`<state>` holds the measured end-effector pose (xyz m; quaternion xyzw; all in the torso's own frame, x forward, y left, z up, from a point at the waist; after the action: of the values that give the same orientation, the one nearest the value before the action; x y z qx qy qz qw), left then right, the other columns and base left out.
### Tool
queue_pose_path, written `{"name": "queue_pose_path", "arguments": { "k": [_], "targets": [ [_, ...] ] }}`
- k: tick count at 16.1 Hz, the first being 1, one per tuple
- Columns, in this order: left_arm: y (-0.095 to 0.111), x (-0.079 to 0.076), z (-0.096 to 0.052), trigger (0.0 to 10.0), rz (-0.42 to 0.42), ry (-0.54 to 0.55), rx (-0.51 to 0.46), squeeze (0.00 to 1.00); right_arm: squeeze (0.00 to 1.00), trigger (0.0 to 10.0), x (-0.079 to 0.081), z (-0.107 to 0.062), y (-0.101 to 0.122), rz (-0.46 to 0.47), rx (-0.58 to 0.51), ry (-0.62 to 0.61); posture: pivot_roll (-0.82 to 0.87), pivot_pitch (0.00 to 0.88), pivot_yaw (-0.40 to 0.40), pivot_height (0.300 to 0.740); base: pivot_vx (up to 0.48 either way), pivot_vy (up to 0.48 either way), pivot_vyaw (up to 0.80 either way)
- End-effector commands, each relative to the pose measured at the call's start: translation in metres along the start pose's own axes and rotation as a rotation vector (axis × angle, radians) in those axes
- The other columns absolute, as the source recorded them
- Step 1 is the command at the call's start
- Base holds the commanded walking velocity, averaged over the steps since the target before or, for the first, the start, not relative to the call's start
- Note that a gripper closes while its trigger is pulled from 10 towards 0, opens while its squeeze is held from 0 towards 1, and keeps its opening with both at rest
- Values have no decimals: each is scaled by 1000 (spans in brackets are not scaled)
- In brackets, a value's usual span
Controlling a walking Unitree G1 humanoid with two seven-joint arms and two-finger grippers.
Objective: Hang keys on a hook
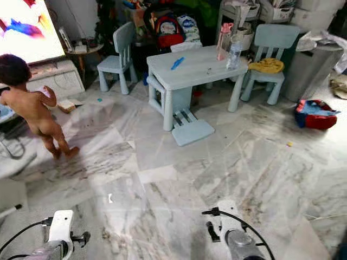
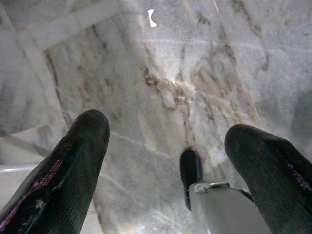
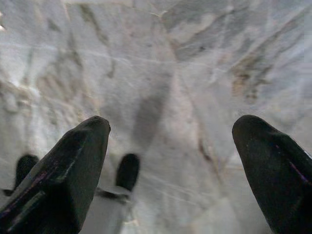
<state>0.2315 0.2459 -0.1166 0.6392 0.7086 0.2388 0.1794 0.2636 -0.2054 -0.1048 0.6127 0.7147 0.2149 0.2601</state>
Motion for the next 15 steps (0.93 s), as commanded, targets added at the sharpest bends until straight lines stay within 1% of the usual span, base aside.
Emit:
{"name": "queue_pose_path", "arguments": {
  "k": [1, 2, 3, 5, 6, 7, 8, 9, 15],
  "targets": [
    [1, 0, 0, 10000, -12, -1, 1, 0, 0, 10000, -1, 1, 7, -16, -8, 1, -22, 0, -28, 740, 0, 0, 0],
    [6, -4, 1, 10000, 3, -10, -5, 0, 0, 10000, -3, 1, 7, 7, -10, -7, -22, 0, -26, 740, 0, 0, 0],
    [9, -5, 1, 10000, 9, -12, -8, 0, 0, 10000, -4, 1, 8, 27, -11, -14, -23, 0, -19, 740, 0, 0, 0],
    [10, -9, 2, 10000, 5, -16, -10, 0, 0, 10000, -5, 1, 8, 61, -11, -20, -23, 0, -10, 740, 0, 0, 0],
    [12, -10, 2, 10000, -10, -16, -13, 0, 0, 10000, -4, 1, 7, 170, -11, -32, -19, 0, 2, 740, 0, 0, 0],
    [13, -9, 2, 10000, -19, -16, -17, 0, 0, 10000, -3, 1, 7, 181, -6, -31, -21, 0, 11, 740, 0, 0, 0],
    [14, -9, 2, 10000, -23, -16, -18, 0, 0, 10000, -2, 2, 7, 179, 1, -20, -23, 0, 15, 740, 0, 0, 0],
    [15, -9, 2, 10000, -16, -16, -16, 0, 0, 10000, 2, 2, 8, 145, 8, 8, -21, 0, 19, 740, 0, 0, 0],
    [19, -8, 2, 10000, 11, -28, -10, 0, 0, 10000, 7, 3, 15, 115, 3, 38, -23, 0, 29, 740, 0, 0, 0]
  ]
}}
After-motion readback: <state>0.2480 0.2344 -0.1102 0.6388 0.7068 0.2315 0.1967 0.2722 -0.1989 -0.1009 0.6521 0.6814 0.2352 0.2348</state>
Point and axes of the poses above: a point about 5 cm out from each wrist's last joint towards the gripper, its own z axis pointing out of the wrist towards the gripper, its own y axis along the axis of the wrist's last joint, x = y × z, the point moved 6 cm from there along z, pointing out of the wrist towards the gripper, and after that the axes turned 1 degree about -z, right-handed, at the moved point
